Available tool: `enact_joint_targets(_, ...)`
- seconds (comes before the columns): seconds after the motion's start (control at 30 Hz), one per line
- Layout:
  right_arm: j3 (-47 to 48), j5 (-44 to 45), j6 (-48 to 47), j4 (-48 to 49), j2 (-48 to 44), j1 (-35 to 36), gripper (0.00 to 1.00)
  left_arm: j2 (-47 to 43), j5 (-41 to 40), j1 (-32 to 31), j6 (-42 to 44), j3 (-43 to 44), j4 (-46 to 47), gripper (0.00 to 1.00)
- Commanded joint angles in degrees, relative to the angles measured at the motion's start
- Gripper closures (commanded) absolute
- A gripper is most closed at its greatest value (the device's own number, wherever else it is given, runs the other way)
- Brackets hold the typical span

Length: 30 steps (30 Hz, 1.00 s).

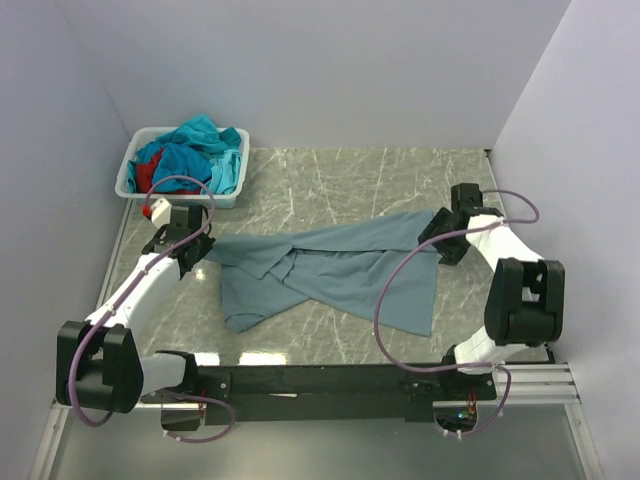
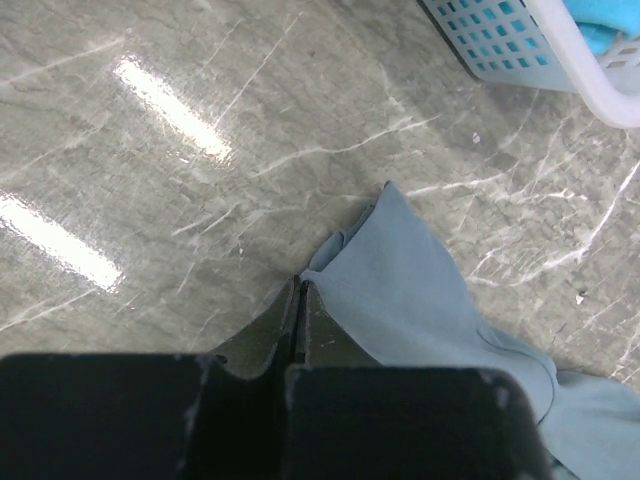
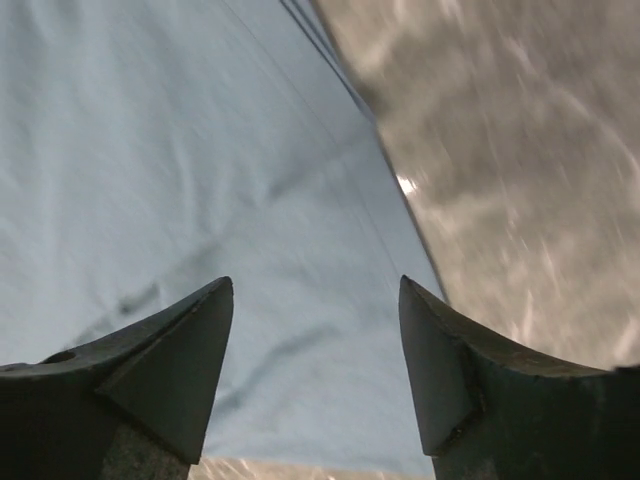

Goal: Fold and stack the t-shirts
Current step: Flatten the tshirt out

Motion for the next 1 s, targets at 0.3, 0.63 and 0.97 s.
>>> enact_joint_targets(0.3,4.27,1.8,-0.2,9.77,8.56,-0.32,0.36,-1.64,1.51,0.34,0.92,0.78,1.98,0.99)
enact_joint_targets(0.63,5.76,2.06,1.47,14.61,12.87,-1.28,0.41,-1.73,2.48,0.34,0.83,0.43,2.24,0.99)
enact_joint_targets(0.97,3.39,5.48,1.56,11.11,9.71,-1.72,0.44,-2.17,2.3,0.34,0.31,0.25,1.45,0.99)
